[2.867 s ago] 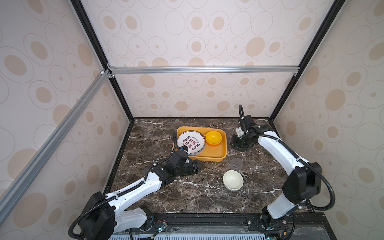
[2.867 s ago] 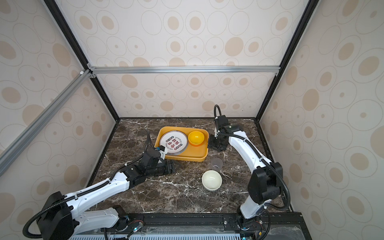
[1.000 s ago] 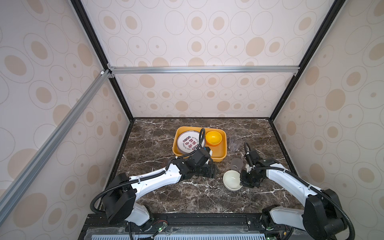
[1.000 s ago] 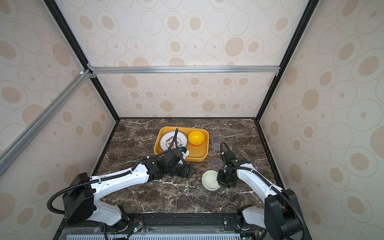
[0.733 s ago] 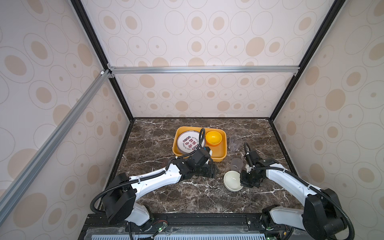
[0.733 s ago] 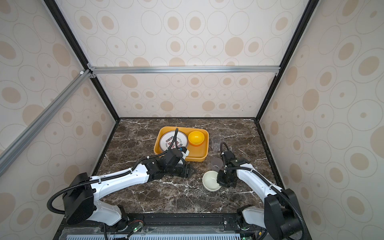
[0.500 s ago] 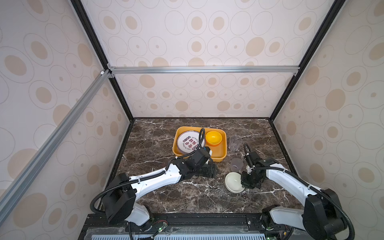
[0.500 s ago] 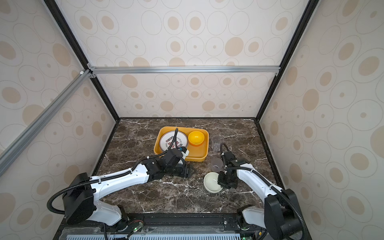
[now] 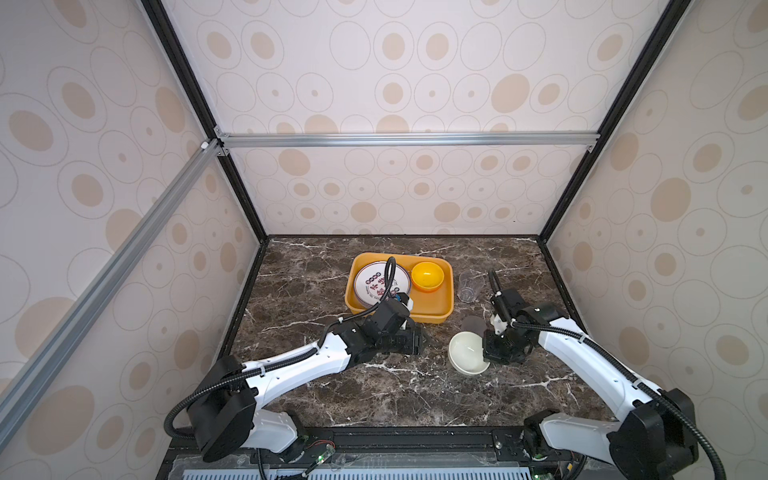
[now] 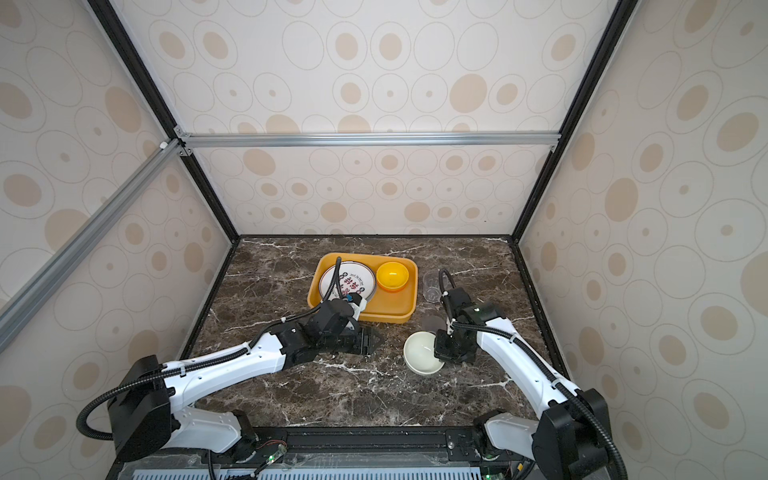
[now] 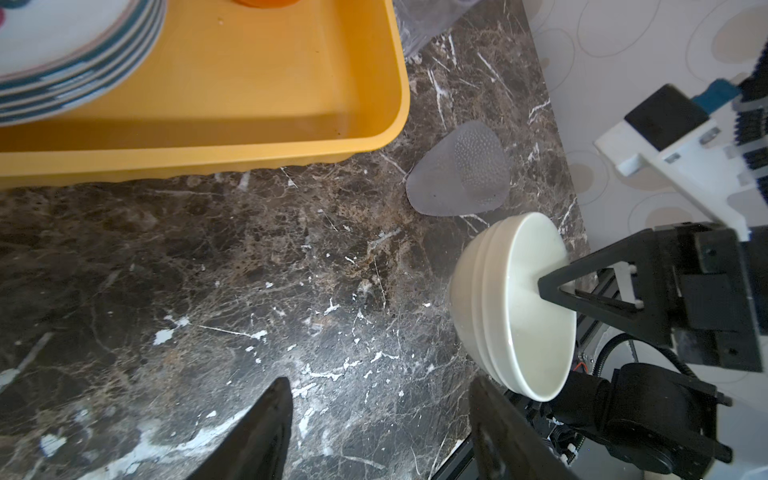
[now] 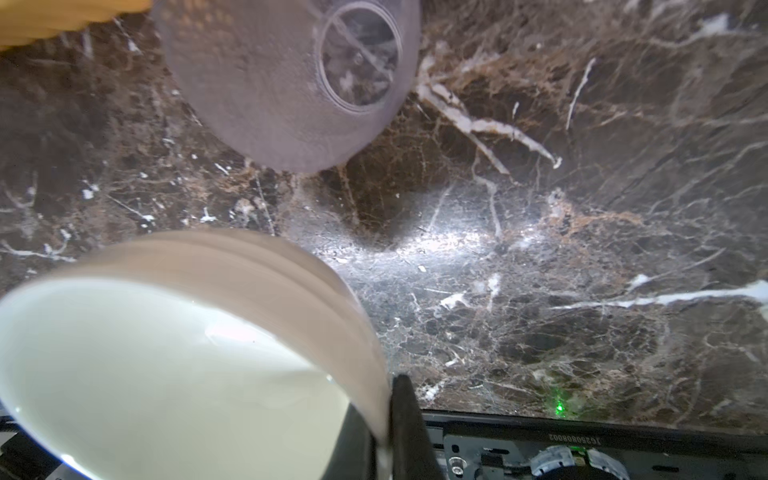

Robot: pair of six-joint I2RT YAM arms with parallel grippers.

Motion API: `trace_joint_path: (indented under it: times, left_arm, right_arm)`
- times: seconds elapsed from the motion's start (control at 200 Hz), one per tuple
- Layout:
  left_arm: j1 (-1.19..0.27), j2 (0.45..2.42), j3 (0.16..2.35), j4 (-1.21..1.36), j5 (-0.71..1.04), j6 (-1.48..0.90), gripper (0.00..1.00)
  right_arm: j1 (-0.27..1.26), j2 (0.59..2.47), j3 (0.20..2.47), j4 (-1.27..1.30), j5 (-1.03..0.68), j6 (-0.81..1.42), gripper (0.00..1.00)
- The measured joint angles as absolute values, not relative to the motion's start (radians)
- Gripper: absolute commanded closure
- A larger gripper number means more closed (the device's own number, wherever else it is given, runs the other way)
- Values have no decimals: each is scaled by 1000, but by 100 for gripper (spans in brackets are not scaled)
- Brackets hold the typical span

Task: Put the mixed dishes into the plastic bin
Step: 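Pinch the cream bowls' rim with the right gripper and lift them, then carry the cream bowls into the bin over the yellow bowl with the right gripper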

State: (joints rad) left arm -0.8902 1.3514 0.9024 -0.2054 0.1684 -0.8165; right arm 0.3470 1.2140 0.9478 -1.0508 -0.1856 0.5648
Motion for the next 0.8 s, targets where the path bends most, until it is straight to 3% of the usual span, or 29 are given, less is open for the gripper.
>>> trace_joint_path:
  times: [0.345,0.8]
  left_arm:
    - [-810,1251,810,-166,165,-860,32]
    - [-750,1147,762,-154,158,-905,32]
  right_arm:
    - [348,1324,1154,-1120,-199,510,97]
    - [348,1599,1538,-1191,-183,445,97]
